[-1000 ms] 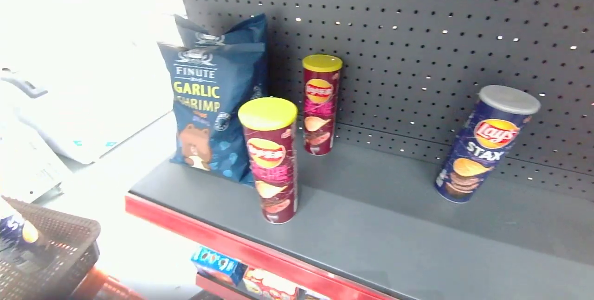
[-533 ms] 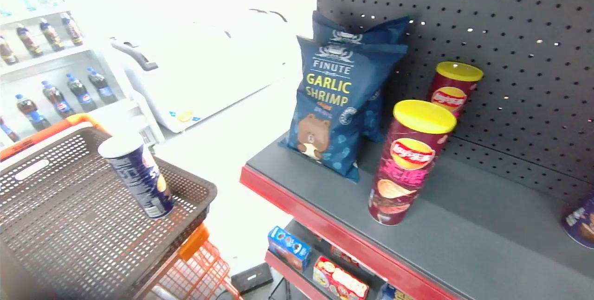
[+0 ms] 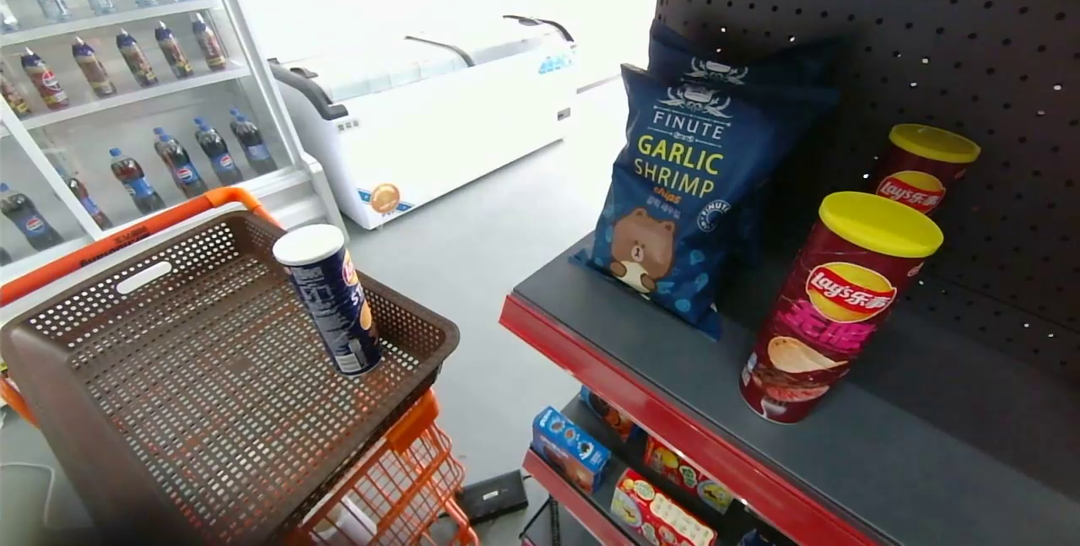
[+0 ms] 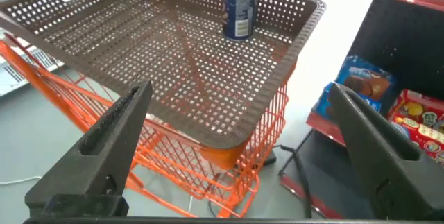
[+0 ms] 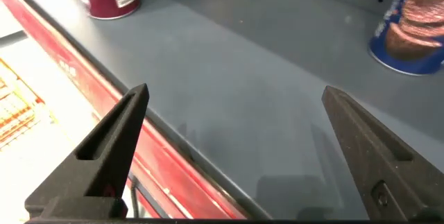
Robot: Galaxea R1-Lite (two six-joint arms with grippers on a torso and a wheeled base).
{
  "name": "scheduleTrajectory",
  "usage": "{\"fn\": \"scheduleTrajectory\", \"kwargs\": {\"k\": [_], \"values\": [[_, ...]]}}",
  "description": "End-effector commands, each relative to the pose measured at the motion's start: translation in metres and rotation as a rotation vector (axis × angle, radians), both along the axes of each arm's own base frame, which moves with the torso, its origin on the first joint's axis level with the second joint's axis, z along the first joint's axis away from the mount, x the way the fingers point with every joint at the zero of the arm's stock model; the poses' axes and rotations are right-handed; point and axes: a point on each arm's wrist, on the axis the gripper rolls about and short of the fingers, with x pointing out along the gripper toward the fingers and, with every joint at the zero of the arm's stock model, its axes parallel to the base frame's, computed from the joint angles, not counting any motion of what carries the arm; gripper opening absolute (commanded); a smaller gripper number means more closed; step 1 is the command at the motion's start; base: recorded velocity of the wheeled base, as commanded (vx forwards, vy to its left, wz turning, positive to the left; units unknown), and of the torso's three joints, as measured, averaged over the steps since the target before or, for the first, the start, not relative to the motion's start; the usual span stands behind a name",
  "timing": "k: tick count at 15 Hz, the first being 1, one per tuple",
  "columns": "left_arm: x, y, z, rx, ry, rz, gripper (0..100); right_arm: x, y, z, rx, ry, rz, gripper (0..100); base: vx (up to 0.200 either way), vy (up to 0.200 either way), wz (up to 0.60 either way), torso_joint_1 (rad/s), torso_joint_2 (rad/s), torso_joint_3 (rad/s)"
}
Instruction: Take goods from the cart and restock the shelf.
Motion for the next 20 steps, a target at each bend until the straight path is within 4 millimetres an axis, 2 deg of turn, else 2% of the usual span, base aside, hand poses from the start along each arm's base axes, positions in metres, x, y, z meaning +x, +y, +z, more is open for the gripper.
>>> {"fn": "scheduleTrajectory", "kwargs": {"k": [1,2,3,6,9,10,11,12,13,15,16,18,19,20], "values": [[-0.004,0.000,0.040,0.013,0.030,0.006,100,0.000,0.000,0.000,-0.001,0.000,0.001,100,0.000,0.000,0.00,0.000,0.00,0.000],[-0.003,0.000,0.058,0.023,0.053,-0.012,100,0.000,0.000,0.000,-0.001,0.000,0.001,100,0.000,0.000,0.00,0.000,0.00,0.000],[0.006,0.000,0.066,0.032,0.114,-0.040,100,0.000,0.000,0.000,-0.001,0.000,0.001,100,0.000,0.000,0.00,0.000,0.00,0.000],[0.043,-0.001,0.099,0.089,0.258,-0.058,100,0.000,0.000,0.000,-0.001,0.000,0.001,100,0.000,0.000,0.00,0.000,0.00,0.000],[0.084,-0.002,0.120,0.091,0.338,-0.049,100,0.000,0.000,0.000,-0.001,0.000,0.001,100,0.000,0.000,0.00,0.000,0.00,0.000],[0.092,-0.001,0.122,0.095,0.345,-0.022,100,0.000,0.000,0.000,-0.001,0.000,0.001,100,0.000,0.000,0.00,0.000,0.00,0.000],[0.114,0.005,0.124,0.101,0.382,0.098,100,0.000,0.000,0.000,-0.001,0.000,0.001,100,0.000,0.000,0.00,0.000,0.00,0.000],[0.125,0.011,0.124,0.093,0.399,0.154,100,0.000,0.000,0.000,-0.001,0.000,0.001,100,0.000,0.000,0.00,0.000,0.00,0.000],[0.144,0.012,0.118,0.090,0.450,0.134,100,0.000,0.000,0.000,-0.001,0.000,0.001,100,0.000,0.000,0.00,0.000,0.00,0.000],[0.165,0.014,0.111,0.086,0.471,0.130,100,0.000,0.000,0.000,-0.001,0.000,0.001,100,0.000,0.000,0.00,0.000,0.00,0.000],[0.185,0.016,0.106,0.085,0.463,0.129,100,0.000,0.000,0.000,-0.001,0.000,0.001,100,0.000,0.000,0.00,0.000,0.00,0.000],[0.208,0.018,0.100,0.081,0.443,0.130,100,0.000,0.000,0.000,-0.001,0.000,0.001,100,0.000,0.000,0.00,0.000,0.00,0.000],[0.230,0.017,0.092,0.084,0.415,0.118,100,0.000,0.000,0.000,-0.001,0.000,0.001,100,0.000,0.000,0.00,0.000,0.00,0.000],[0.236,0.015,0.091,0.086,0.404,0.109,100,0.000,0.000,0.000,-0.001,0.000,0.001,100,0.000,0.000,0.00,0.000,0.00,0.000]]}}
